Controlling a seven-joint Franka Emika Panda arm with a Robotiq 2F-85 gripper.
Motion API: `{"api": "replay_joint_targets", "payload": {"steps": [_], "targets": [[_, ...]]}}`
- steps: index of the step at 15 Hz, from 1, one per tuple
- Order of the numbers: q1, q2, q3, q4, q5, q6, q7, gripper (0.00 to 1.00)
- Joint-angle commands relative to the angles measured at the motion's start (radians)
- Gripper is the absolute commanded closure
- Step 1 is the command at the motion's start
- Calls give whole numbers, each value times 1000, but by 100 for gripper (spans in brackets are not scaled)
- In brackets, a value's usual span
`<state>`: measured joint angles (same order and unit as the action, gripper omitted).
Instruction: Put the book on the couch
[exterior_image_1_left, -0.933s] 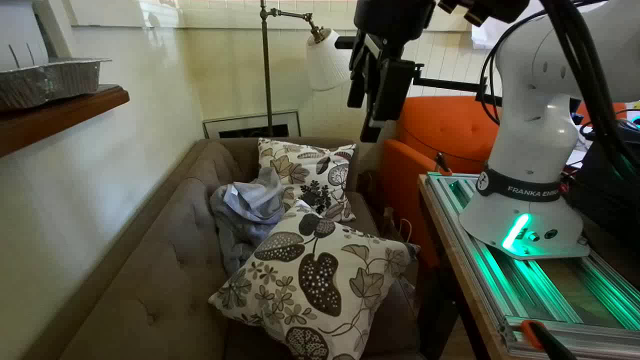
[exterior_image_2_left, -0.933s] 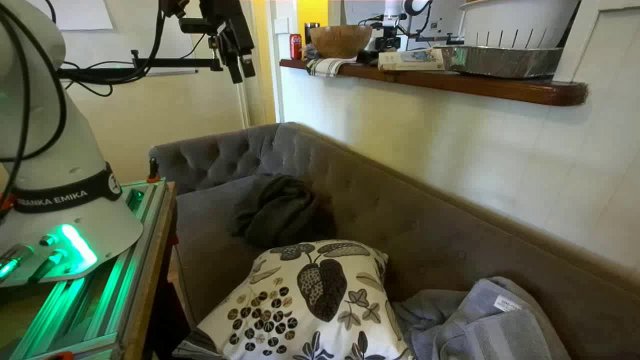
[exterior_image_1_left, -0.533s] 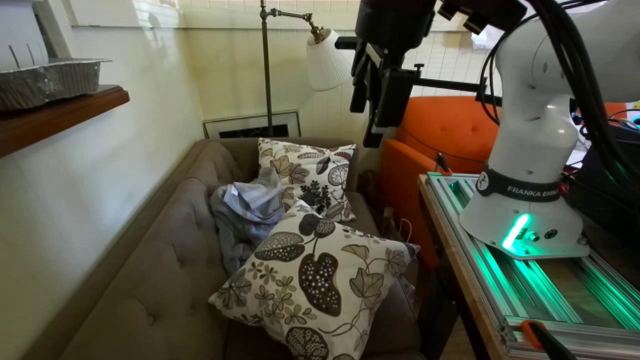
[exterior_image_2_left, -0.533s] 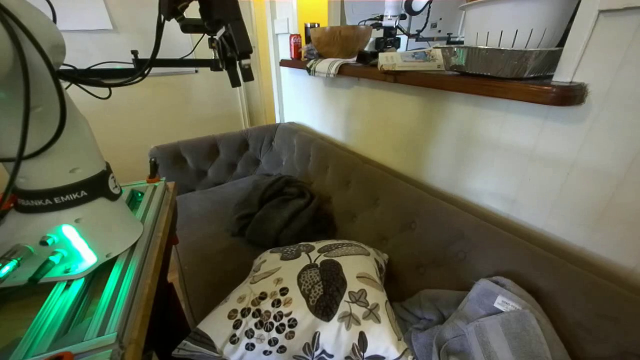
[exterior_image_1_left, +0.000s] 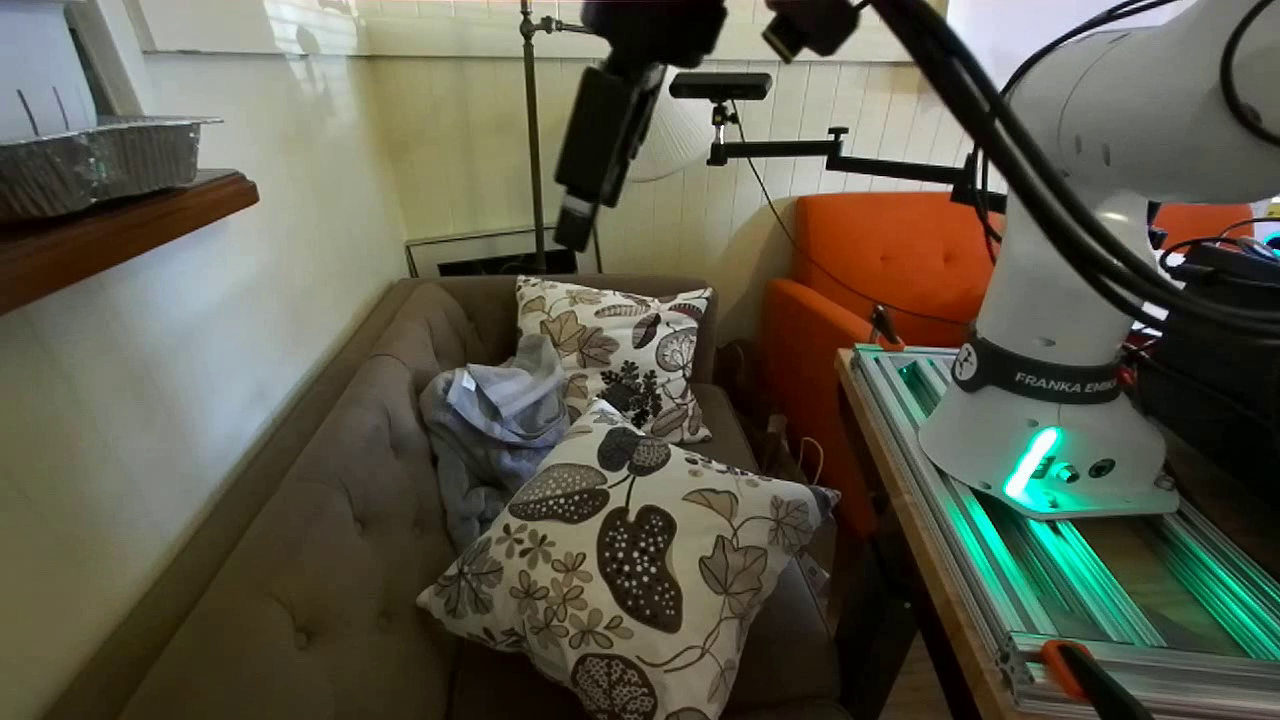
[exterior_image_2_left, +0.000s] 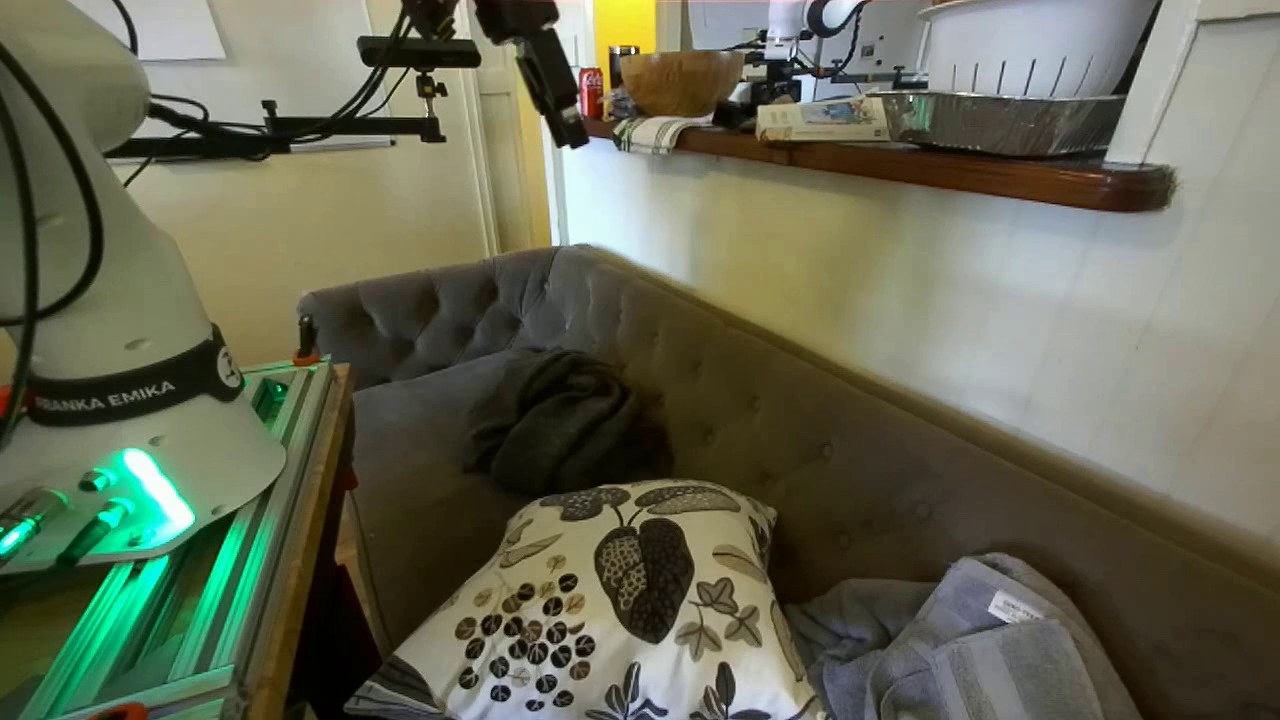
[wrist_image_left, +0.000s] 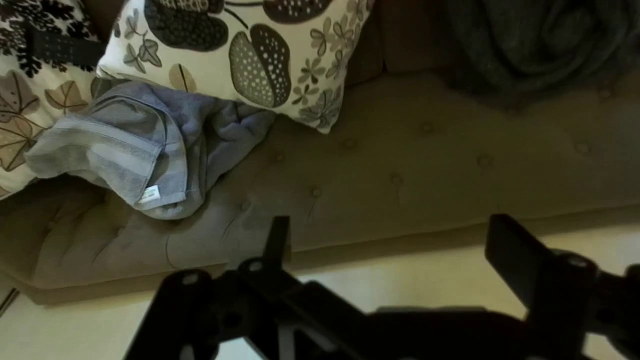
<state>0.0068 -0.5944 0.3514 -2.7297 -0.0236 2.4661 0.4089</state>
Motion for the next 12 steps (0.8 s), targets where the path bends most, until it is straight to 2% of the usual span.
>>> {"api": "replay_joint_targets", "payload": {"steps": [1, 5, 12], "targets": [[-69, 149, -46, 112, 5, 119, 83, 0], [-90, 256, -67, 218, 44, 240, 189, 0], [-102, 461, -28, 365, 65, 551, 424, 0]]}}
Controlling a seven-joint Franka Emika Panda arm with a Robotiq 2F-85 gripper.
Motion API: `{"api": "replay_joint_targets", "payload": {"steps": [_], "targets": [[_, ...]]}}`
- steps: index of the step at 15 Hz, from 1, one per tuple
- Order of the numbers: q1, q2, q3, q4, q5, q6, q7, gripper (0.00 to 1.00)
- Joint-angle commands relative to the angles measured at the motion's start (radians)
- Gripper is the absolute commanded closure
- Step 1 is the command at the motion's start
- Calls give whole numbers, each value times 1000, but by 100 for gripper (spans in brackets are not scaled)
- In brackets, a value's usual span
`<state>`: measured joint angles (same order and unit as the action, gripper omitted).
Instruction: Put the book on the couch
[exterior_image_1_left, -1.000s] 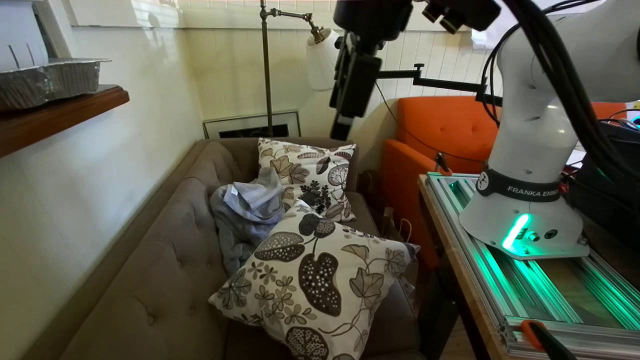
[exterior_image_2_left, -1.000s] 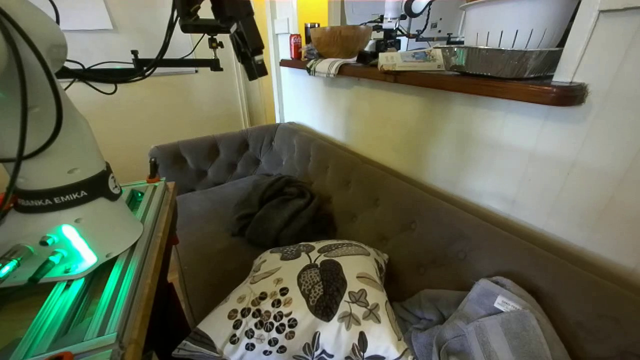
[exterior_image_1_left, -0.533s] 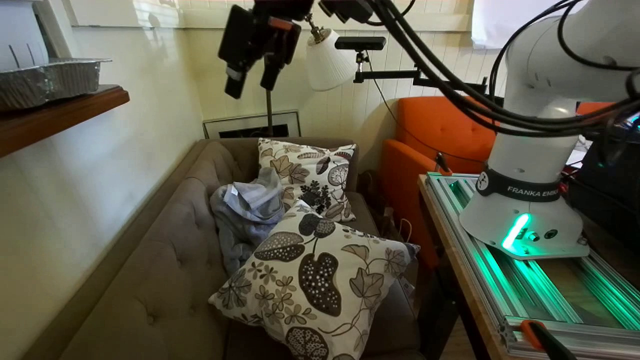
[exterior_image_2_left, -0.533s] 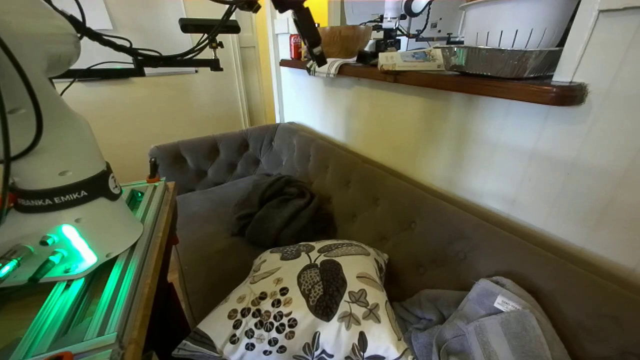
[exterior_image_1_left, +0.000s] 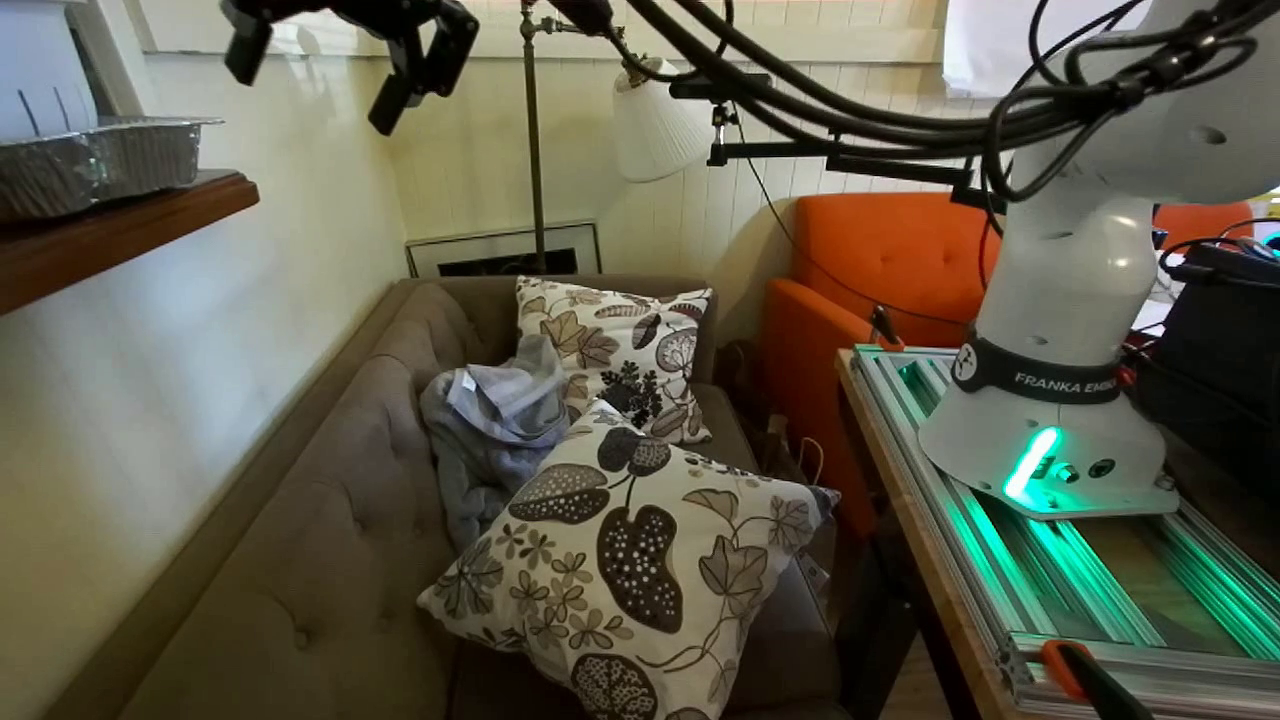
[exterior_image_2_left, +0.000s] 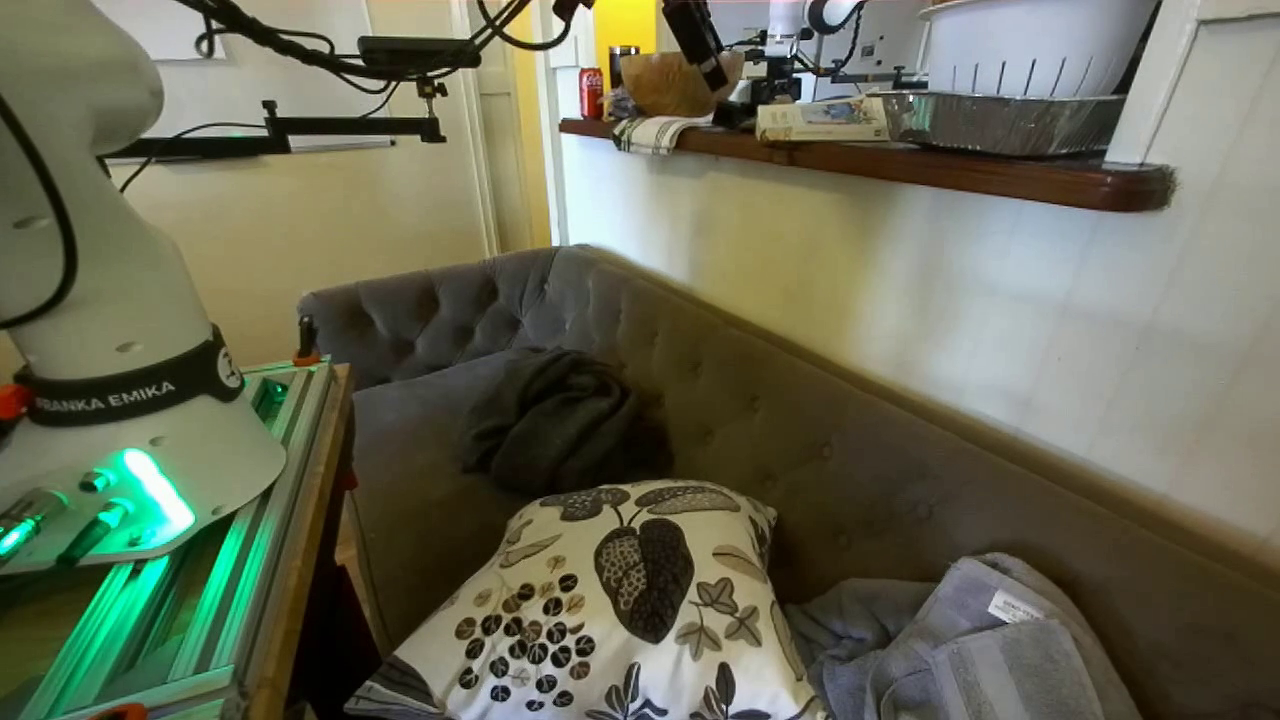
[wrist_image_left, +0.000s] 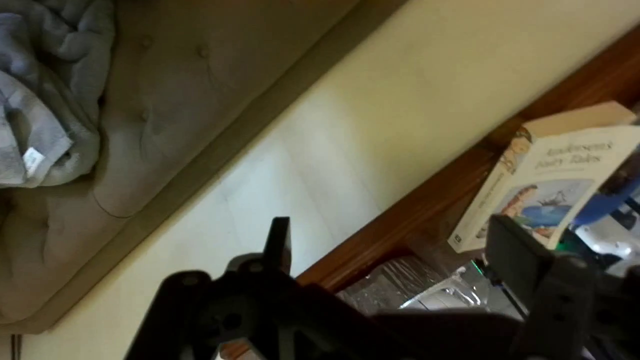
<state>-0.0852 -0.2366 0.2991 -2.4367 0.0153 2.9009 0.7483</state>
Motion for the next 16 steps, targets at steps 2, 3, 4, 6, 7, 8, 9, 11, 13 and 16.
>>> {"api": "replay_joint_targets", "payload": {"steps": [2, 3, 4, 6, 7, 8, 9, 11, 13, 16], "targets": [[5, 161, 24, 87, 44, 243, 120, 0], [16, 191, 23, 86, 59, 314, 130, 0], [36, 224, 18, 85, 85, 393, 128, 0], [20, 182, 16, 58, 49, 345, 111, 0], [25, 202, 16, 61, 56, 371, 112, 0], [106, 214, -48, 65, 138, 381, 42, 0], [106, 219, -47, 67, 139, 385, 43, 0], [106, 219, -47, 72, 140, 385, 44, 0], [106, 219, -47, 74, 140, 385, 45, 0], [165, 292, -55, 119, 186, 373, 6, 0]]}}
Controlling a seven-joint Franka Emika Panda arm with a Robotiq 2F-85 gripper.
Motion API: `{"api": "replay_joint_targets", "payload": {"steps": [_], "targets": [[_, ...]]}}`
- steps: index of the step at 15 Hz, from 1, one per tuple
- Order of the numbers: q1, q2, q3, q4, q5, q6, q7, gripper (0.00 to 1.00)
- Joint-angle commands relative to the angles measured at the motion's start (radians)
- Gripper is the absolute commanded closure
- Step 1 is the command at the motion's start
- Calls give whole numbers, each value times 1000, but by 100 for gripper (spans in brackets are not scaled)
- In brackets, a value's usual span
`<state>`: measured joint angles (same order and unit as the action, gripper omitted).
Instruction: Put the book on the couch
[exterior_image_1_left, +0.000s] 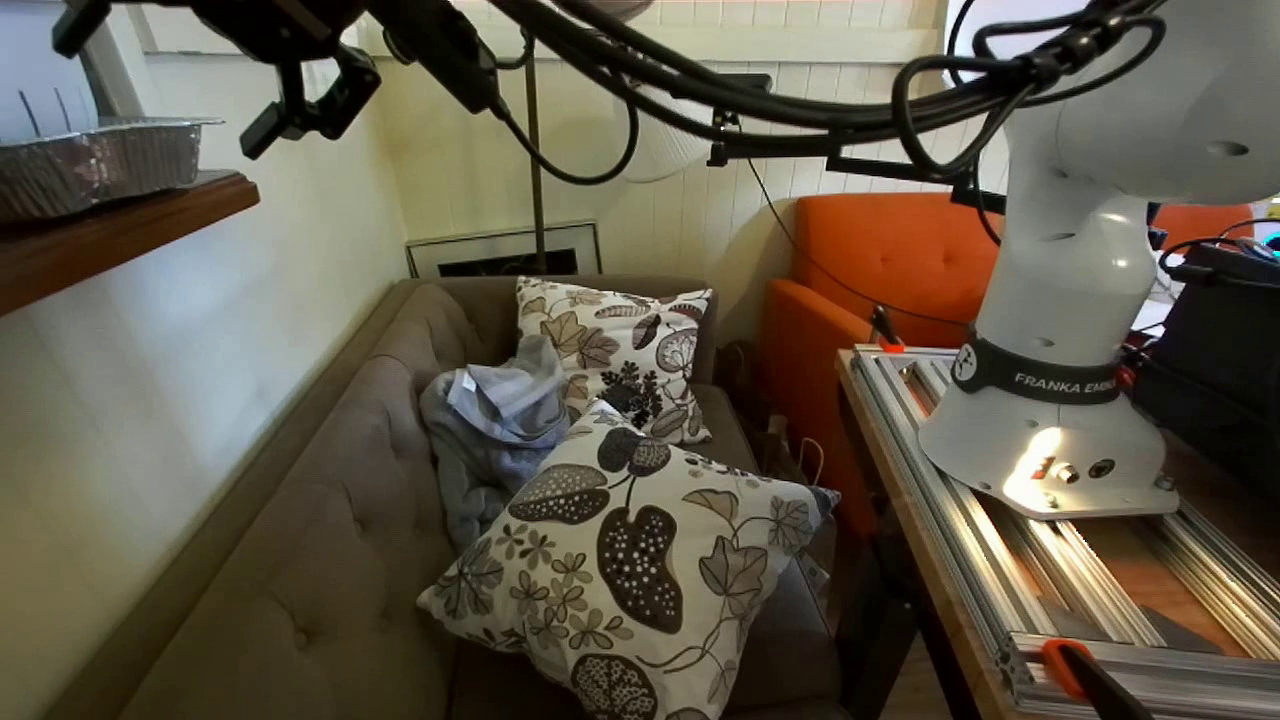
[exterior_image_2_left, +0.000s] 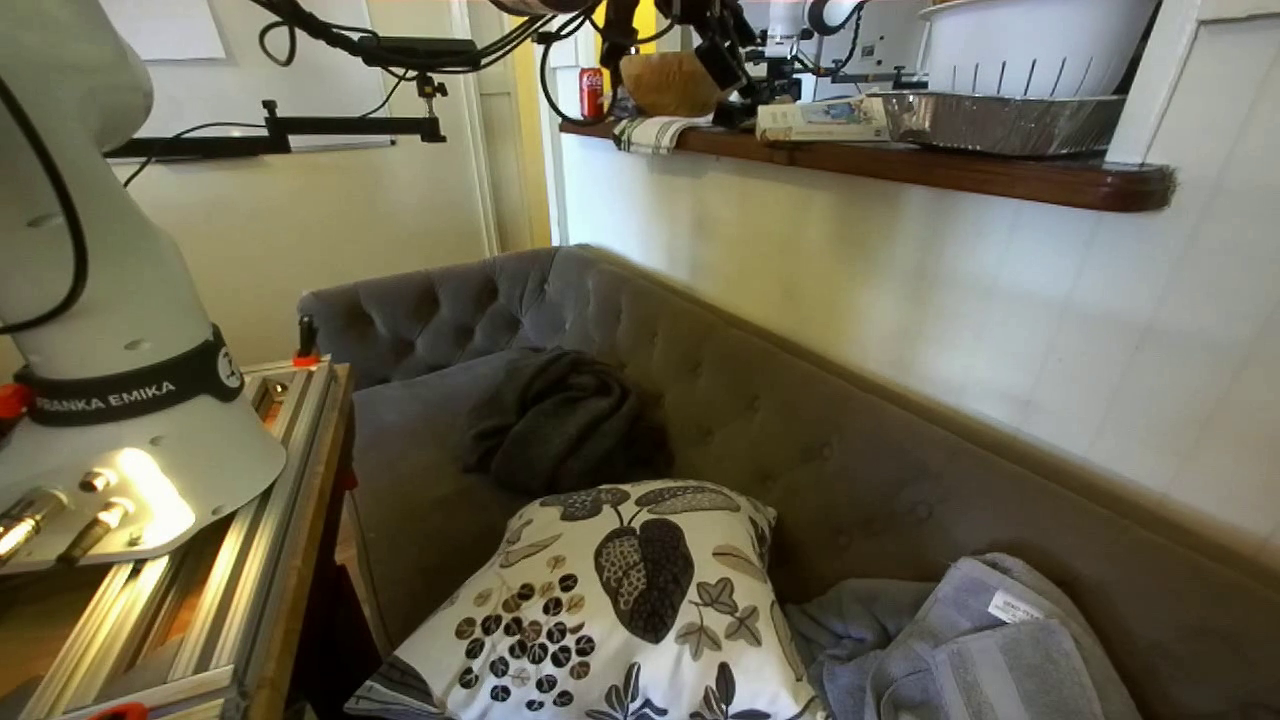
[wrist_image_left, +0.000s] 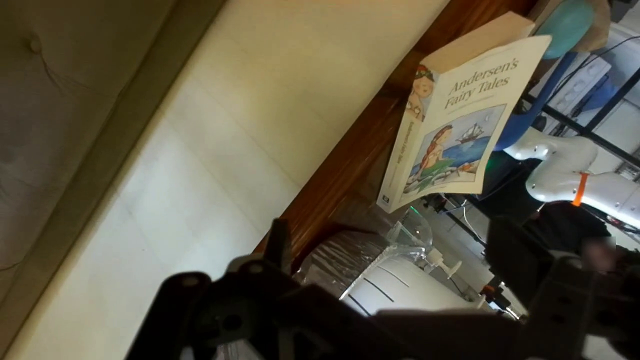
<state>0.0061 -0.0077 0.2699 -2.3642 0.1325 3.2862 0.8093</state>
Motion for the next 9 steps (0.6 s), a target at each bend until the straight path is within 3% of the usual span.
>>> {"api": "replay_joint_targets", "payload": {"steps": [1, 3, 4, 9], "targets": [[93, 91, -24, 62, 84, -12, -64, 0], [127, 142, -14, 99, 119, -10, -64, 0], [70, 168, 42, 111, 73, 11, -24, 0], [-95, 258, 226, 171, 55, 53, -1, 0]]}}
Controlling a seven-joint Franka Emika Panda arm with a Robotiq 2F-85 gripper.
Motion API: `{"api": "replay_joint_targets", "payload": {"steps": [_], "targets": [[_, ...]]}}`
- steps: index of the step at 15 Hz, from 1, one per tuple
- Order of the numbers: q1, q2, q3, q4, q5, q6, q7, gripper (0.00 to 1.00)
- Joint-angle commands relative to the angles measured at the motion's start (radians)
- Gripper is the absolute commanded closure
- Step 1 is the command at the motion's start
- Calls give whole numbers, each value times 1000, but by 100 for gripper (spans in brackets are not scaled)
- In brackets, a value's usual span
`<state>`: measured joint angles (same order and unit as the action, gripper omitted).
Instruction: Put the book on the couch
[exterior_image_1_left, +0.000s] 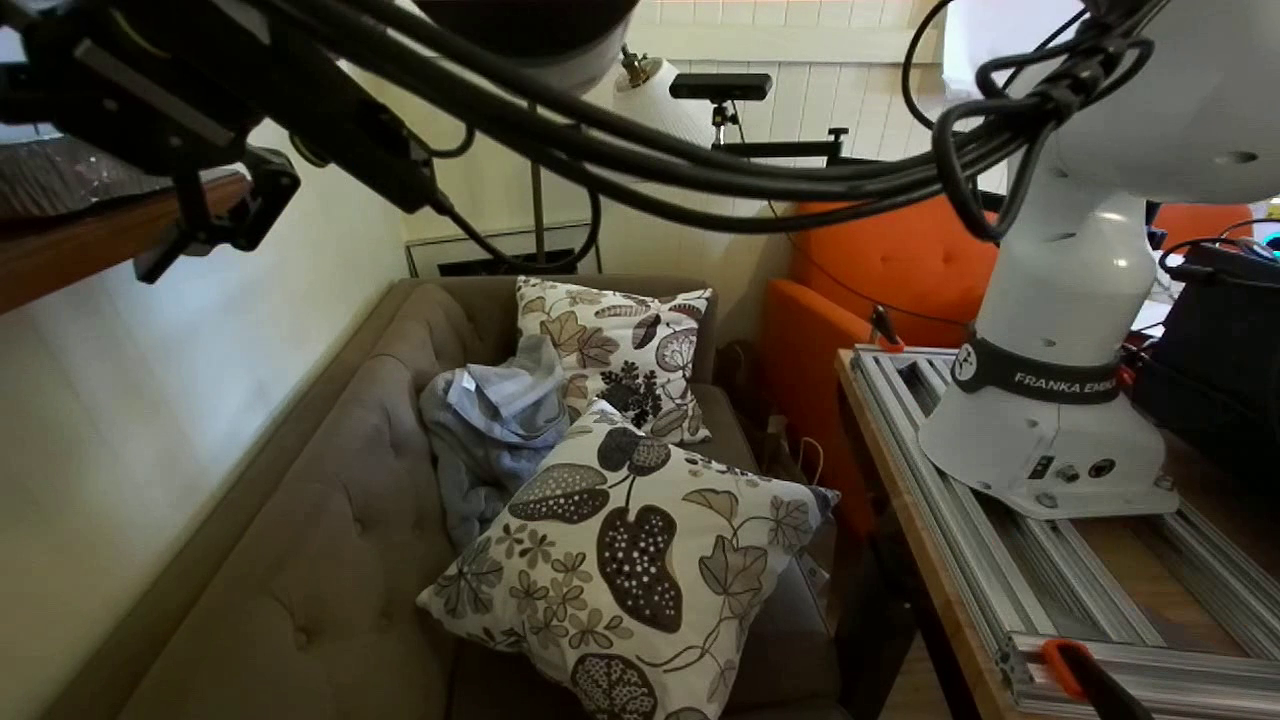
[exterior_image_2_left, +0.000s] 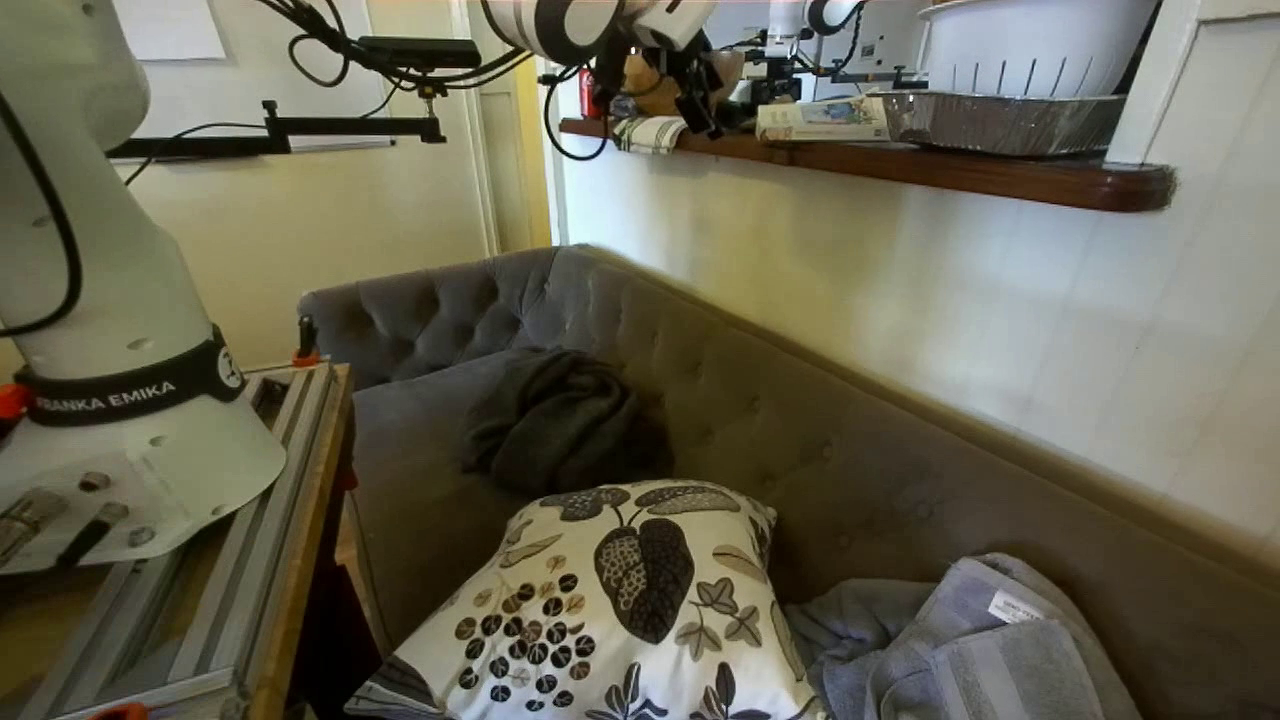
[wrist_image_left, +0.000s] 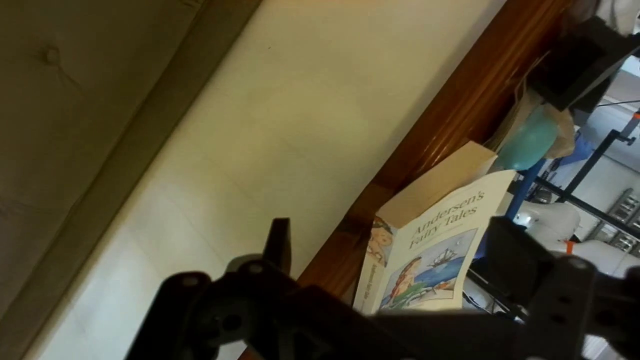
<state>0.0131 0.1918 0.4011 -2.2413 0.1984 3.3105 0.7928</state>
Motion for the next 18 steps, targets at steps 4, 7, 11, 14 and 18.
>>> {"api": "replay_joint_targets", "payload": {"steps": [4, 7, 11, 14, 18], "targets": [[-274, 113, 243, 63, -39, 55, 8, 0], [-404, 154, 365, 73, -69, 57, 0, 0], [-547, 206, 505, 71, -116, 62, -18, 0], [-657, 271, 625, 72, -158, 94, -20, 0], [-725, 331, 683, 62, -194, 131, -24, 0]]}}
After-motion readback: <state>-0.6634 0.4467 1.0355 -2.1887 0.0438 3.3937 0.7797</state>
